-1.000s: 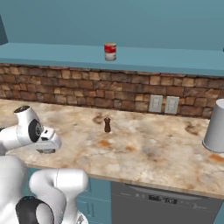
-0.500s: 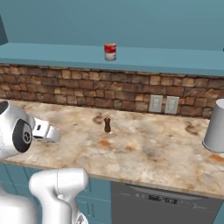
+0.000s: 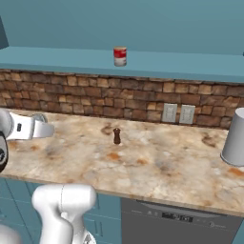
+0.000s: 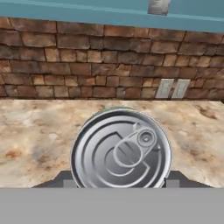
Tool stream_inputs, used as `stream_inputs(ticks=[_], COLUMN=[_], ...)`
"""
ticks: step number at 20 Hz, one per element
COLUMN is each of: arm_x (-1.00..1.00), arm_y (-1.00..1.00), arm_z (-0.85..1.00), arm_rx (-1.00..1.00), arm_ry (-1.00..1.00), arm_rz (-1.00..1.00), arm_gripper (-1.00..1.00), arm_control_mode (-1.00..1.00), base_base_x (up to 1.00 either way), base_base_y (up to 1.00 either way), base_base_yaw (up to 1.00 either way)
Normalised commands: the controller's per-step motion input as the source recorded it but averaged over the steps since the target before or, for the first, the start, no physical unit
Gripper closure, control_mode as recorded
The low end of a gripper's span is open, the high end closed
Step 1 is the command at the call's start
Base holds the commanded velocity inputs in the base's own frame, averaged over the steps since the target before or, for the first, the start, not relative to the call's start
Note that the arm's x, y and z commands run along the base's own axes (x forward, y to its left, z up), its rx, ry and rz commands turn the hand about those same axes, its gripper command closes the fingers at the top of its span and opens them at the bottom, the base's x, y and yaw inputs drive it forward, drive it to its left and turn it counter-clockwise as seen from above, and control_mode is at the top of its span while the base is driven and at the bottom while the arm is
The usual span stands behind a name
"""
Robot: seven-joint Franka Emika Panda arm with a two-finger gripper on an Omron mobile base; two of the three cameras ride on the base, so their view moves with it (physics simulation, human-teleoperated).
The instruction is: Restock the canned food cabinet by taking the new fresh canned food from the counter and placing it in the cabinet. Then, take the old canned food from the cabinet and place it on the counter.
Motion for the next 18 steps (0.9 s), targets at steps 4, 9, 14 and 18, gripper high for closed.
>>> stream_inputs(ticks=[4,9,14,18], arm_x=[0.0,0.09,0.44,0.89], arm_y=[0.0,0.01,0.15,0.02], arm_z=[1.0,0.83,0.14,0.56], arm_rx=[0.0,0.01,-0.01,0.0], arm_ry=[-0.23,0.01,0.01,0.01], arm_rz=[0.21,0.31,0.01,0.0], arm_gripper=[1.0,1.0,1.0,1.0], arm_control_mode=[-1.0,-1.0,-1.0,-1.0], base_base_x=[0.0,0.0,0.0,0.0], base_base_y=[0.0,0.0,0.0,0.0], base_base_yaw=[0.0,0.0,0.0,0.0])
